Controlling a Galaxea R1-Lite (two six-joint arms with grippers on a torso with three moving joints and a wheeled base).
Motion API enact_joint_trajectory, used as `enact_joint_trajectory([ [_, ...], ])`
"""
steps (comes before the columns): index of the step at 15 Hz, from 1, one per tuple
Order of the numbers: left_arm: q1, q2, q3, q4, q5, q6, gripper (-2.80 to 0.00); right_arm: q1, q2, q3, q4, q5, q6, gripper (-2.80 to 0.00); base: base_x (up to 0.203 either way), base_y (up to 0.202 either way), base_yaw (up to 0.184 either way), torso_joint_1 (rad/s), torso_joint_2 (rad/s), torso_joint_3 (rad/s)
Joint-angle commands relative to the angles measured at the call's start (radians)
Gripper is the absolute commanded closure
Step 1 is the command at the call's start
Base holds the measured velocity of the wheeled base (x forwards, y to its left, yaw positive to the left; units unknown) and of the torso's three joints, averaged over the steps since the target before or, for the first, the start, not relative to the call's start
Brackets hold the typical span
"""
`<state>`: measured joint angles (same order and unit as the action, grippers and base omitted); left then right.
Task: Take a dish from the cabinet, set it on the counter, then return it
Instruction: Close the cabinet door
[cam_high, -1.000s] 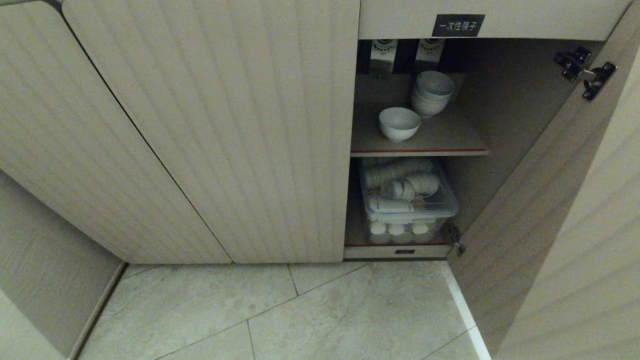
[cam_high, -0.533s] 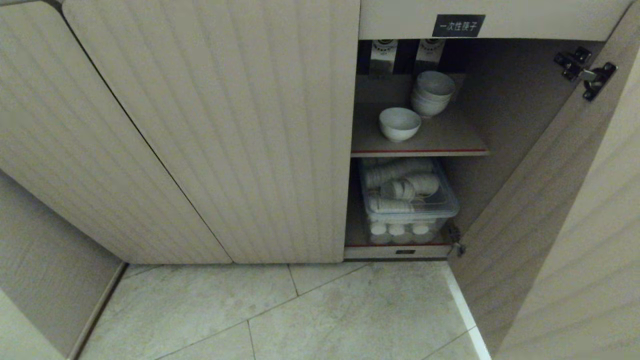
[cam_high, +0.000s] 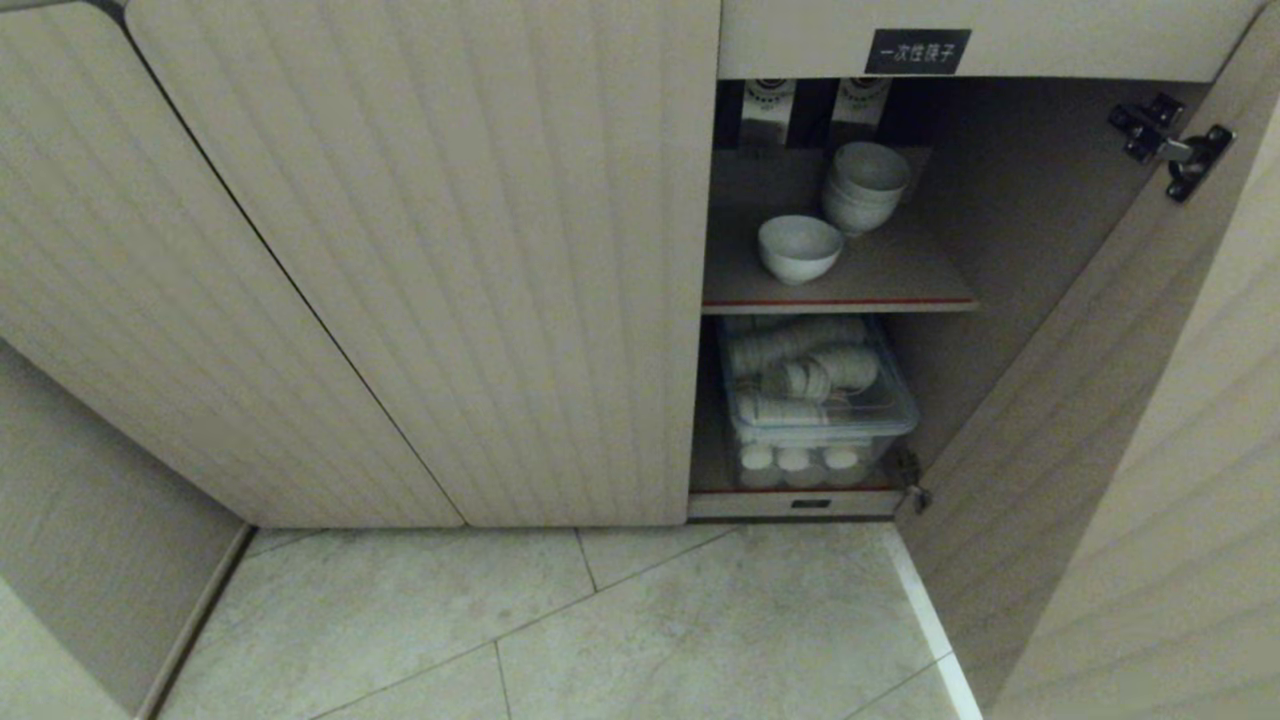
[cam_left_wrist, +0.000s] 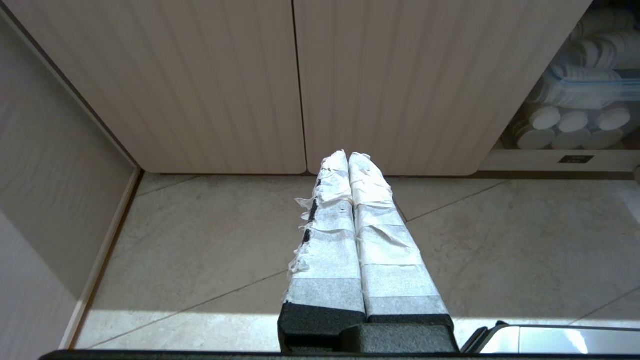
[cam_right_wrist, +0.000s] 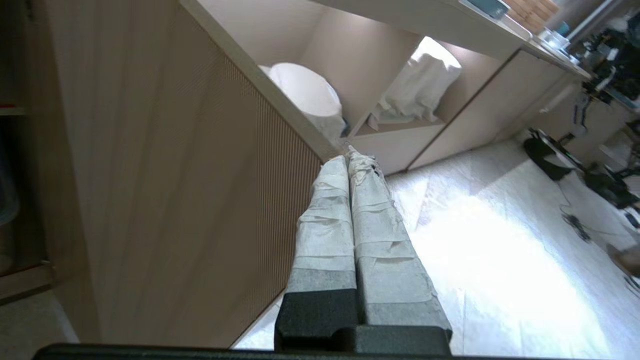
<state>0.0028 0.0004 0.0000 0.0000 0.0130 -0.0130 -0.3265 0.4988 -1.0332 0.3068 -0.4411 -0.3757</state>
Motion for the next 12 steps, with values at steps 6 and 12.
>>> enact_joint_trajectory([
  [6,0.0,0.0,0.0,0.0,0.001,-0.001,0.0,-0.085,0.064,-0.076,0.017,-0.007,-0.023,0.0,0.0,0.0,0.0,0.0,0.0,0.0],
  [12,0.0,0.0,0.0,0.0,0.001,-0.001,0.0,-0.097,0.004,-0.077,0.113,-0.043,-0.034,0.0,0.0,0.0,0.0,0.0,0.0,0.0],
])
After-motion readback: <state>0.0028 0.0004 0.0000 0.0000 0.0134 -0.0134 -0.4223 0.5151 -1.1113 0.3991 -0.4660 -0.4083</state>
